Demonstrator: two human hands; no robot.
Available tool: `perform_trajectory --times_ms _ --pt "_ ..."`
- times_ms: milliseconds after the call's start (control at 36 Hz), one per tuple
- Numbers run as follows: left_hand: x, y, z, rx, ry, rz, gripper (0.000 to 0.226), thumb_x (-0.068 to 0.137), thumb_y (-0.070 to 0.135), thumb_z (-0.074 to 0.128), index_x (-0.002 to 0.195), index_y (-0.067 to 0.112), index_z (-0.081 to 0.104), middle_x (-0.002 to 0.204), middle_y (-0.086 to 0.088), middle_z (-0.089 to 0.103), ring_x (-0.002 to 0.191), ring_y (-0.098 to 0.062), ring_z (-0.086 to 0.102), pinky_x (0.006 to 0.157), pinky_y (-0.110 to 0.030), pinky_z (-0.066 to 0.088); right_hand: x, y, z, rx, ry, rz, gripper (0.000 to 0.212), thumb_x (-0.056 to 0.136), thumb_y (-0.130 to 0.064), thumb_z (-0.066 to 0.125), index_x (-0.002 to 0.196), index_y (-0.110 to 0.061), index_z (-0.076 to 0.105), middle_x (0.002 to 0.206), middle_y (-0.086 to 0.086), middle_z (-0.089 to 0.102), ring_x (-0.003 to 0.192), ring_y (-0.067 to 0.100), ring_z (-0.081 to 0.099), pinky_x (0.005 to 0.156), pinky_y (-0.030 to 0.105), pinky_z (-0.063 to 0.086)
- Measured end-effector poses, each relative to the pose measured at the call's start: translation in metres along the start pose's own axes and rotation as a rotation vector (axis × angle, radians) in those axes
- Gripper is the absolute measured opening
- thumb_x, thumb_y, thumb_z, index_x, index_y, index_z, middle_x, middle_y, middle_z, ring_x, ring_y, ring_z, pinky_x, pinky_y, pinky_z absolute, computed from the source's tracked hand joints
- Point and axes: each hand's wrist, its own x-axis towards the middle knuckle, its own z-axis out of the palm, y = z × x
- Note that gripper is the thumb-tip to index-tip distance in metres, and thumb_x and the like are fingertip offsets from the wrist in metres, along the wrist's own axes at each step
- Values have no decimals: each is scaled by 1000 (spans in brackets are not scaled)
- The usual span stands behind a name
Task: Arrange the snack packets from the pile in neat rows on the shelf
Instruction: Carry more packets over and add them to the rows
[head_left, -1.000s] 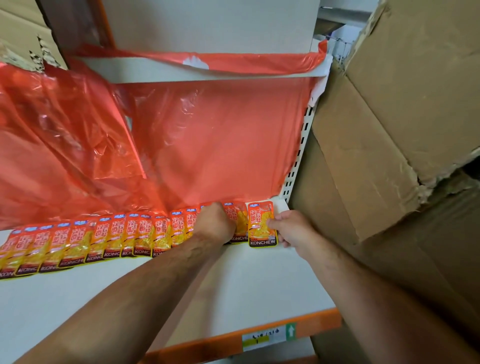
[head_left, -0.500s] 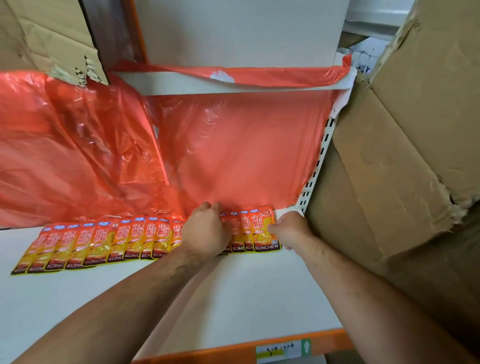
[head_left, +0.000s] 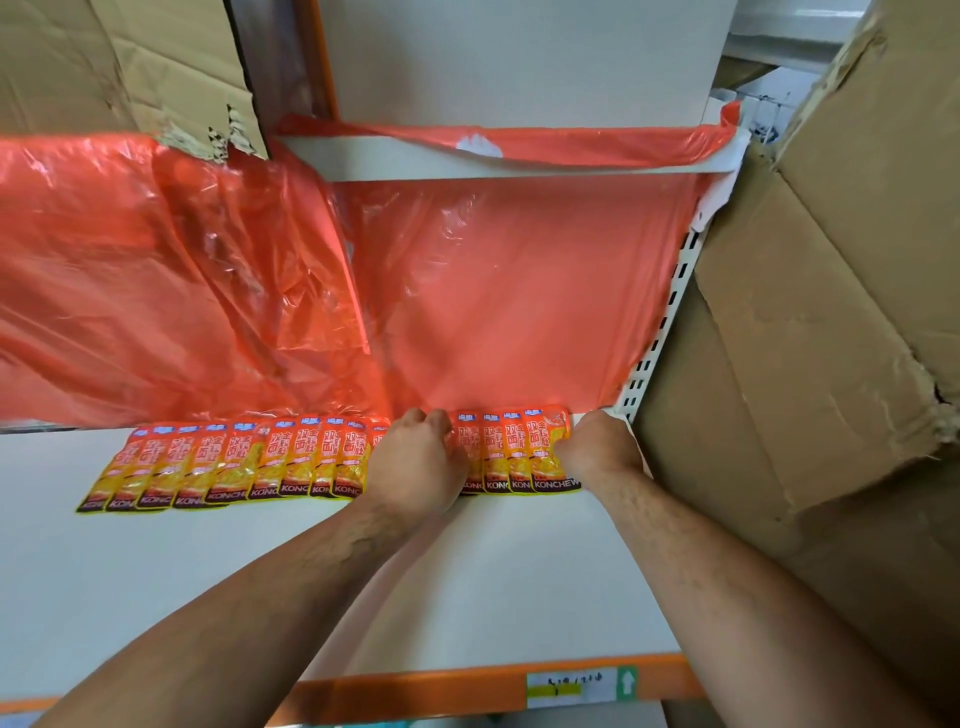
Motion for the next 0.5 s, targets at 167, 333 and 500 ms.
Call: perform_trajectory --times_ms 167,333,500 --pt "-13 -5 -2 12 29 -4 27 88 31 58 107 12 66 94 -10 59 89 -32 59 66 -35 43 1 0 2 -65 31 0 9 80 -16 60 89 -14 59 101 11 68 93 33 66 67 30 50" --pt "-24 -7 4 50 66 25 28 81 29 54 95 10 69 84 -13 62 80 -36 59 64 -37 46 1 5 4 -63 75 -31 18 82 -17 59 99 -11 58 103 13 67 95 35 65 64 29 44" --pt "-39 -10 0 128 50 73 37 80 37 51 102 13 70 91 -9 66 82 -33 58 68 -38 48 -14 3 4 -140 145 -146 29 89 -32 55 109 -12 61 111 11 64 101 34 64 71 34 46"
